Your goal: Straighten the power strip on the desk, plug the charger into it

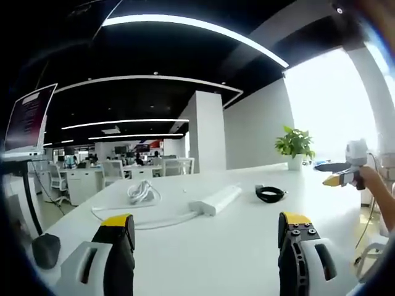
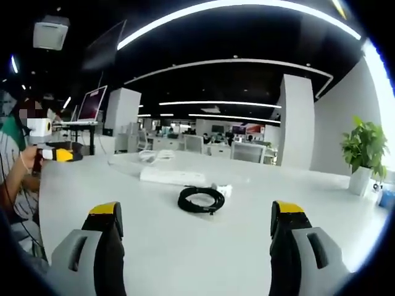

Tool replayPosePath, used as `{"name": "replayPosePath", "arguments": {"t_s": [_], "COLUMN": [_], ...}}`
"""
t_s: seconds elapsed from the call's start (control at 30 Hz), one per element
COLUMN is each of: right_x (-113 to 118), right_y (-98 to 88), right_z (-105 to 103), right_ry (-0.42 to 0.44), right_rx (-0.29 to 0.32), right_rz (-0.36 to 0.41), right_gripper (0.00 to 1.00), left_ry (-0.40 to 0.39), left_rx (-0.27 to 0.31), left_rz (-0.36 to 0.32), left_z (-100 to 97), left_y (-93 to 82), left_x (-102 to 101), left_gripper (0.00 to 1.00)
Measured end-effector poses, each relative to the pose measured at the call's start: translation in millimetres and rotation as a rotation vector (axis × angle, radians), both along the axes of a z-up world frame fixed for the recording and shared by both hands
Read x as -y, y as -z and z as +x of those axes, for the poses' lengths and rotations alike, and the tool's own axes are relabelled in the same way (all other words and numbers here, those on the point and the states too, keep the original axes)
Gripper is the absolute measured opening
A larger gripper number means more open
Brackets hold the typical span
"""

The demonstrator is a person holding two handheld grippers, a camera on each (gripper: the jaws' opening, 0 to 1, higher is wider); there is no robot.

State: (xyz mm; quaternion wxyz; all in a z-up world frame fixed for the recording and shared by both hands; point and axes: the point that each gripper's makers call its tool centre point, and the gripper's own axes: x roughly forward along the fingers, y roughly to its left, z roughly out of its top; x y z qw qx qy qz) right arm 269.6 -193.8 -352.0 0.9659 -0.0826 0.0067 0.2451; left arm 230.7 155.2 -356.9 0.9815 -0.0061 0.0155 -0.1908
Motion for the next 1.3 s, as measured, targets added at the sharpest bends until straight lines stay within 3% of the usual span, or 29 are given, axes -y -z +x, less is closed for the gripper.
{"name": "replayPosePath", "arguments": {"t_s": [0.63, 0.9, 1.13, 1.3], "right_x": [-11, -26, -44, -51], "right_y": [-19.0, -23.8, -17.2, -7.1], "right_z": [48, 67, 88, 93], "right_ry": [-0.098, -0.137, -0.191, -0.204], "right_rx": [-0.021, -0.019, -0.045, -0.064], "right_rz": [-0.008, -0.022, -0.048, -0.066], "right_gripper": [1.0, 1.0, 1.0, 1.0], "left_ry": [0.039, 0.045, 0.089, 0.073], "left_rx": [-0.004, -0.007, -0.022, -0.034], "left_rz": [-0.004, -0.012, -0.011, -0.018], "left_z": [32.4, 49.1, 63.5, 72.2], "left_y": [-13.2, -16.2, -11.3, -6.5], "left_x": [-1, 4, 18, 18], "left_gripper": [0.99, 0.99, 0.99, 0.99]}}
